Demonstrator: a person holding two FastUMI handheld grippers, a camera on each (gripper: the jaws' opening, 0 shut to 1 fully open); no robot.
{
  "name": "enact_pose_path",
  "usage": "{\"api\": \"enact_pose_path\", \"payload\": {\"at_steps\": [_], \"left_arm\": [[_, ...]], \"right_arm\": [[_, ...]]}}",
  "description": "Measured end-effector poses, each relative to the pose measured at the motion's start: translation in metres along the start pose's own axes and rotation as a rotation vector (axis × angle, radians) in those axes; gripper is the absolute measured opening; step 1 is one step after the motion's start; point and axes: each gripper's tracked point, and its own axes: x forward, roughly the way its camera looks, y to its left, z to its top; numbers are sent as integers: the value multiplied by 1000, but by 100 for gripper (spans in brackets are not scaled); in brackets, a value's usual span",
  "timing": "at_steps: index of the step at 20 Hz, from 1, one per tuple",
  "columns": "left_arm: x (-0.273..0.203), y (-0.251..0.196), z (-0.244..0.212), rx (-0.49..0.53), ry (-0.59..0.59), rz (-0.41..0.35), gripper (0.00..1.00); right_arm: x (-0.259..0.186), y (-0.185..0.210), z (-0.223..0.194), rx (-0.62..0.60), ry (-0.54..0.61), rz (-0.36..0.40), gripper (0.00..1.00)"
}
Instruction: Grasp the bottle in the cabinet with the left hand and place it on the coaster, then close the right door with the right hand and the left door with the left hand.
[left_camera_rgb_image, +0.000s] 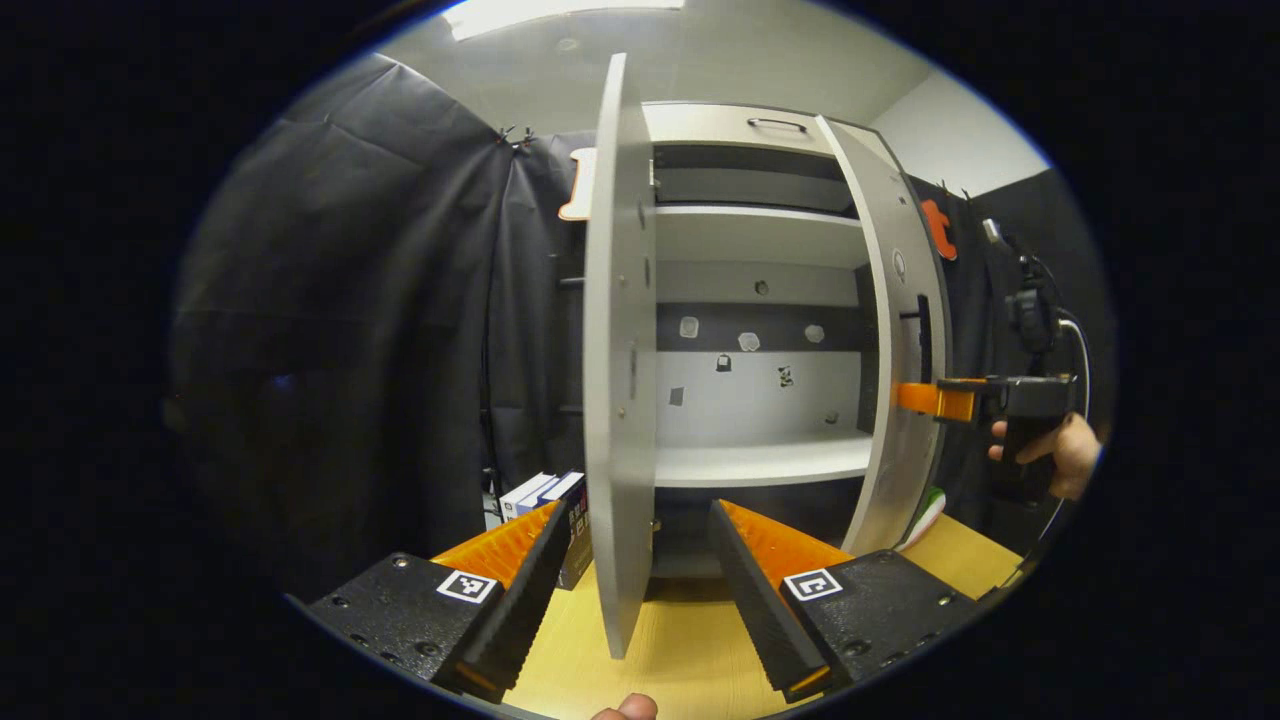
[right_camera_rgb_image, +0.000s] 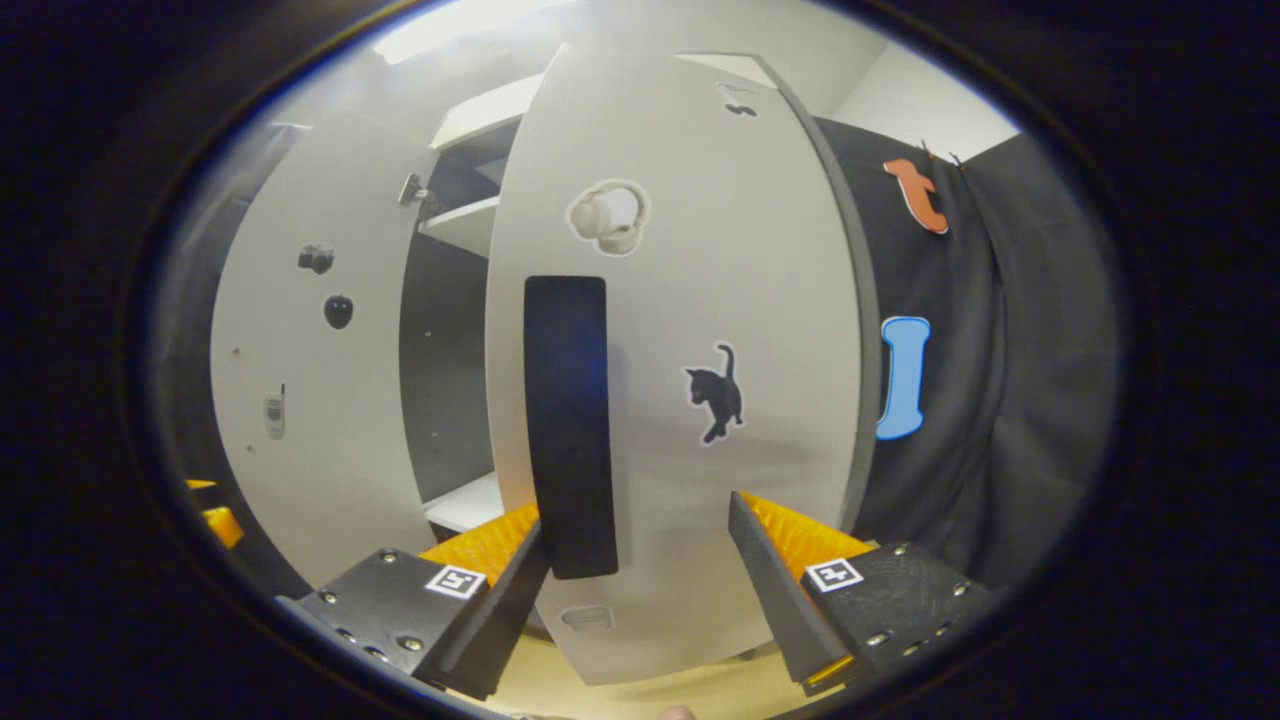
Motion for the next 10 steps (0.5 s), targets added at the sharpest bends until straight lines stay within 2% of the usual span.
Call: {"api": "enact_pose_path", "payload": {"at_steps": [2, 3, 4, 6, 7, 8, 10], "left_arm": [[3, 16, 10, -42, -1, 0, 88], [7, 25, 15, -65, -2, 3, 87], [9, 33, 20, -82, -4, 3, 90], [14, 48, 30, -101, -14, 7, 87], [16, 53, 34, -115, -20, 8, 92], [17, 56, 38, -127, -23, -2, 92], [25, 64, 44, -126, -25, -9, 92]], "right_arm": [[13, 5, 0, 7, -4, -13, 100], [19, 8, -1, 12, -3, -19, 97], [25, 10, -1, 13, -6, -27, 100], [35, 11, 2, 1, -15, -43, 100], [37, 16, -1, -2, -12, -49, 100], [39, 17, -2, -1, -10, -56, 97], [40, 17, -2, 6, -11, -76, 100]]}}
